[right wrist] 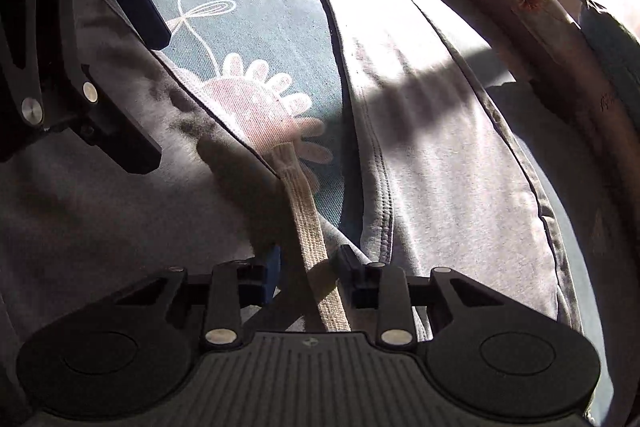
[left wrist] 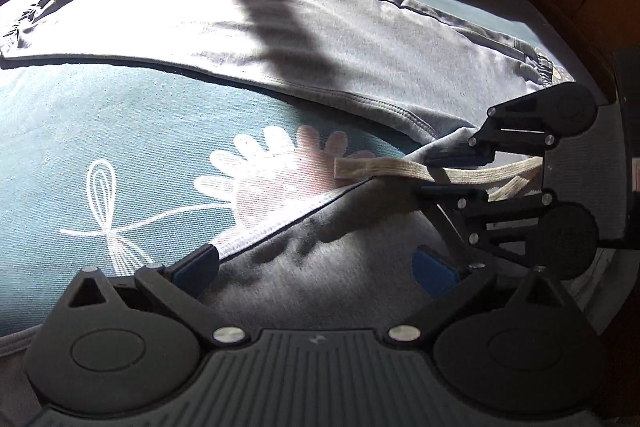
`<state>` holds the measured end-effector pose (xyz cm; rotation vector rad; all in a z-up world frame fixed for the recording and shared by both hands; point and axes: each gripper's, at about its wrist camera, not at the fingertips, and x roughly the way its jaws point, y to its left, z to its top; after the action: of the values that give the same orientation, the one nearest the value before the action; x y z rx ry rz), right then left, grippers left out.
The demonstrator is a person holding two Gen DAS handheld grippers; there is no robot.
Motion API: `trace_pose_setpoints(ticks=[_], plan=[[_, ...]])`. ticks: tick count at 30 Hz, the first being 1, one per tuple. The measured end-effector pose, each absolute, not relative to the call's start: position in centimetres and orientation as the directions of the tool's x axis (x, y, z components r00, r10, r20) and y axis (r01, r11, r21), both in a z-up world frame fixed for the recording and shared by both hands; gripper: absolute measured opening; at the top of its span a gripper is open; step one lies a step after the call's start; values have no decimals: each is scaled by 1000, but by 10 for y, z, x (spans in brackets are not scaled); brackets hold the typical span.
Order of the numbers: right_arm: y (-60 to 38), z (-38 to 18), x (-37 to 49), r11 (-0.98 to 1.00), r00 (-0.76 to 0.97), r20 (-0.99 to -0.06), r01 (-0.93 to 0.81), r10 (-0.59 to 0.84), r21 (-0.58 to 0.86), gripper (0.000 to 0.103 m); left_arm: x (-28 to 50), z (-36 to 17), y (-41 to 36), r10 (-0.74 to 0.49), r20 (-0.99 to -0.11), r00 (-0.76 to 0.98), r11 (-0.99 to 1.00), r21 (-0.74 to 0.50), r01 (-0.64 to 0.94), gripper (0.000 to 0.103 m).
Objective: Fold clothes
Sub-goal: 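Grasp the cream drawstring with the right gripper and lift it, then lay the drawstring across the sweatpants and open the right gripper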
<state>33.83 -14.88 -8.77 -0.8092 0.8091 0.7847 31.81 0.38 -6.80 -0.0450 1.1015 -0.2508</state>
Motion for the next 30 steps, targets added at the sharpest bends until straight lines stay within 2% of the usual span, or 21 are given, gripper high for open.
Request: trace_pose_setpoints(ticks=[1,2,4,11,15,17,19,20,22,30], plan=[[-147,-89,339,459,454,-848,-836,274,-300,15,318,-68,6,-222,-875,430,971,-158,180,102],[-145,-90,341,457,448,-852,-839,269,-296,9,318,-68,8,-218,-874,435,972,-155,177,102],[-147,-86,340,469,438,-857,-837,270,-281,4,318,-67,13,-215,-871,442,974,-156,167,102],[-160,-52,316,431,371,-870,-877,325,-213,3,324,-64,18,-215,-868,448,975,-167,145,102],[-170,-42,295,364,235,-883,-928,405,-80,4,327,-62,10,-227,-864,448,971,-166,173,102],[-172,-48,288,356,202,-898,-933,390,-55,6,328,-63,2,-232,-870,435,967,-161,195,102],[-175,-55,282,354,183,-912,-934,367,-45,19,328,-64,-5,-236,-872,429,964,-156,213,102],[-176,-59,279,356,181,-919,-933,351,-48,19,327,-63,-8,-239,-872,428,963,-155,222,102],[-183,-59,278,388,205,-912,-920,355,-56,25,327,-63,-15,-245,-873,421,959,-156,236,102],[-224,-55,285,611,316,-908,-786,276,-88,34,329,-62,-52,-277,-879,389,935,-153,320,102]])
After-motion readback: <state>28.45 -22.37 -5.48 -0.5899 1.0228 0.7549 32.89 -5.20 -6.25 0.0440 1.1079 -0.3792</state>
